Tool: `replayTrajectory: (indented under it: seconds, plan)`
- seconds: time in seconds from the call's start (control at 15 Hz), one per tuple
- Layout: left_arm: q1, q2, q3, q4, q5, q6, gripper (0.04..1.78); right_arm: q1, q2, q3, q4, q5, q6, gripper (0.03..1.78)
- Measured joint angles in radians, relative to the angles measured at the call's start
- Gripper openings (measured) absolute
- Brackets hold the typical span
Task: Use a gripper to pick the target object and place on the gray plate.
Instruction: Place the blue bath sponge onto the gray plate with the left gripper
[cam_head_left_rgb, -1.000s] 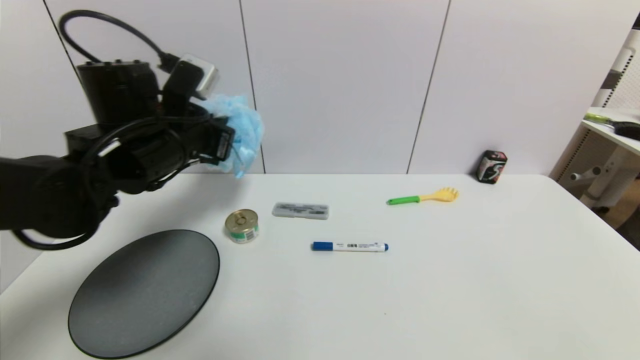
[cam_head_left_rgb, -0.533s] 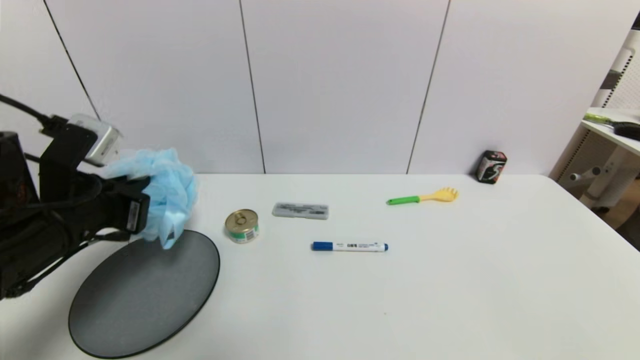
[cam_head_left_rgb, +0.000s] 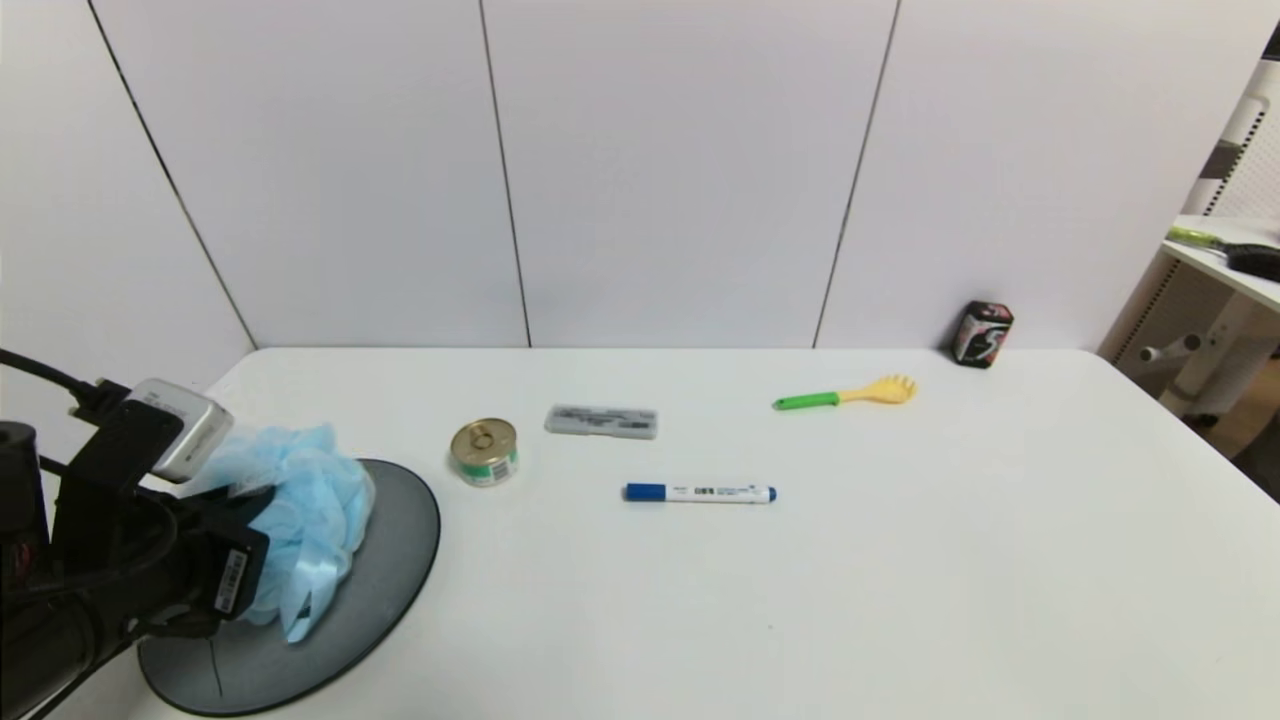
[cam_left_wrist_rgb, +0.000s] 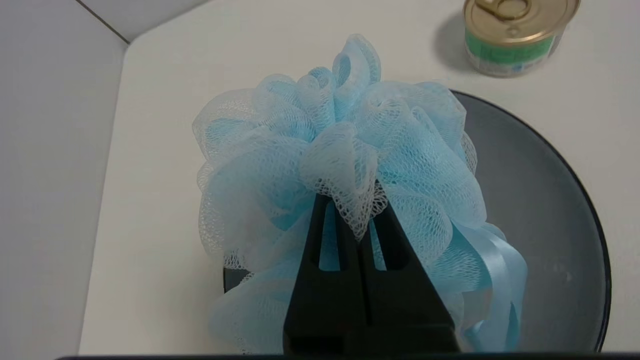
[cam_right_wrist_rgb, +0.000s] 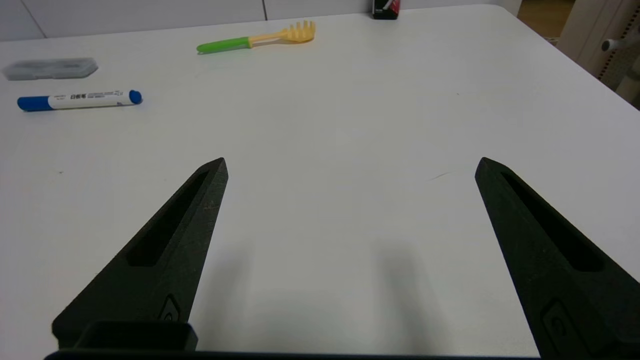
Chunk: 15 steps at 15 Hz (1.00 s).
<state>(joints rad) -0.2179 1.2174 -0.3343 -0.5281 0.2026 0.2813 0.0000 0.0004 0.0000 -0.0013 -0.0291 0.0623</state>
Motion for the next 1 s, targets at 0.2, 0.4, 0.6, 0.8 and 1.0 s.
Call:
replayTrajectory:
  seconds: [0.2,0.4,0.6,0.8,1.0]
  plan:
    - [-0.002,0.019,0.024,-0.001,-0.002,-0.024,0.24,0.0,0.0,0.0,0.0,0.0,0.0,1.71]
    - [-0.002,0.023,0.025,-0.002,-0.001,-0.027,0.71,0.0,0.0,0.0,0.0,0.0,0.0,1.71]
    - [-0.001,0.006,0.005,0.003,0.001,-0.024,1.03,0.0,0.0,0.0,0.0,0.0,0.0,1.71]
    - [-0.003,-0.045,-0.051,0.068,-0.001,-0.021,1.25,0.0,0.0,0.0,0.0,0.0,0.0,1.71]
    - [-0.003,-0.11,-0.093,0.129,-0.001,-0.023,1.4,0.0,0.0,0.0,0.0,0.0,0.0,1.71]
